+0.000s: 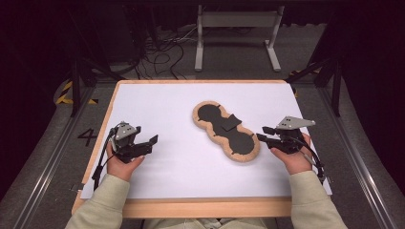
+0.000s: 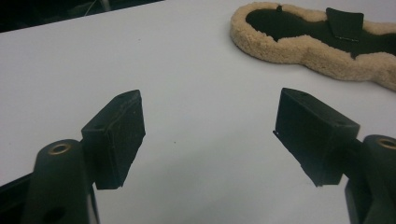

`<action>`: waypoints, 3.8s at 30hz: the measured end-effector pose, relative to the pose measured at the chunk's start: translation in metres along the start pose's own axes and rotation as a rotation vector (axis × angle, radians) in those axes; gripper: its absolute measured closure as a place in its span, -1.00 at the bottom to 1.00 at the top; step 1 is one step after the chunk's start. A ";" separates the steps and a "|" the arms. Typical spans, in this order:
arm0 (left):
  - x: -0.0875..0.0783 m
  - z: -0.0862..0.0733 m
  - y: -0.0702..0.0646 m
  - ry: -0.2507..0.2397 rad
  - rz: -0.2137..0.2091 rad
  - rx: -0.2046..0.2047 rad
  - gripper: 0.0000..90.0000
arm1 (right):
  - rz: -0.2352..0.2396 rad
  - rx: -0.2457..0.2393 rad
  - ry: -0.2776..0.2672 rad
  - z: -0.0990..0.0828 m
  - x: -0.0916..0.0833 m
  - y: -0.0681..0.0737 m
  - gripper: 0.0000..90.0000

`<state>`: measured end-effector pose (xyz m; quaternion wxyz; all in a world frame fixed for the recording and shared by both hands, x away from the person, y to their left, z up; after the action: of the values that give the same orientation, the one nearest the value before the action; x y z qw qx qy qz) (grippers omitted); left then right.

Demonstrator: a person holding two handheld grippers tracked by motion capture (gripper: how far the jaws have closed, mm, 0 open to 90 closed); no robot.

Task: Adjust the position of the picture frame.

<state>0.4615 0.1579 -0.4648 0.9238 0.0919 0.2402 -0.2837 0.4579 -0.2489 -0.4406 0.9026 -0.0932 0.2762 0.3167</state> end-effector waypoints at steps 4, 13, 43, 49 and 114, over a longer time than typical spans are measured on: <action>-0.001 -0.001 -0.003 -0.004 -0.004 -0.017 -0.45 | 0.006 0.006 0.017 0.001 0.001 0.000 0.46; -0.003 -0.007 -0.001 0.009 0.007 -0.013 -0.45 | 0.022 0.027 0.067 0.006 0.016 -0.001 0.57; 0.000 -0.011 -0.003 0.024 0.013 0.007 -0.44 | -0.126 0.120 0.221 -0.016 0.064 -0.042 1.00; 0.000 -0.012 -0.003 0.026 0.013 0.004 -0.44 | -0.095 0.111 0.253 -0.023 0.073 -0.042 1.00; -0.026 -0.040 0.014 0.079 0.069 -0.059 -0.45 | 0.397 -0.419 0.342 0.037 0.084 0.148 1.00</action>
<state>0.4351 0.1942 -0.4860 0.9251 0.0840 0.2816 -0.2405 0.4363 -0.0767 -0.4554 0.7251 -0.2727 0.3652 0.5162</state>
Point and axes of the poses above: each handheld gripper's, and its own axes: x roughly forward along the jaws, z roughly out of its top, y roughly to its left, the point moved 9 cm from there along x, roughly forward along the jaws, and after that the axes turned 6 degrees about x, right-handed, at the moved point
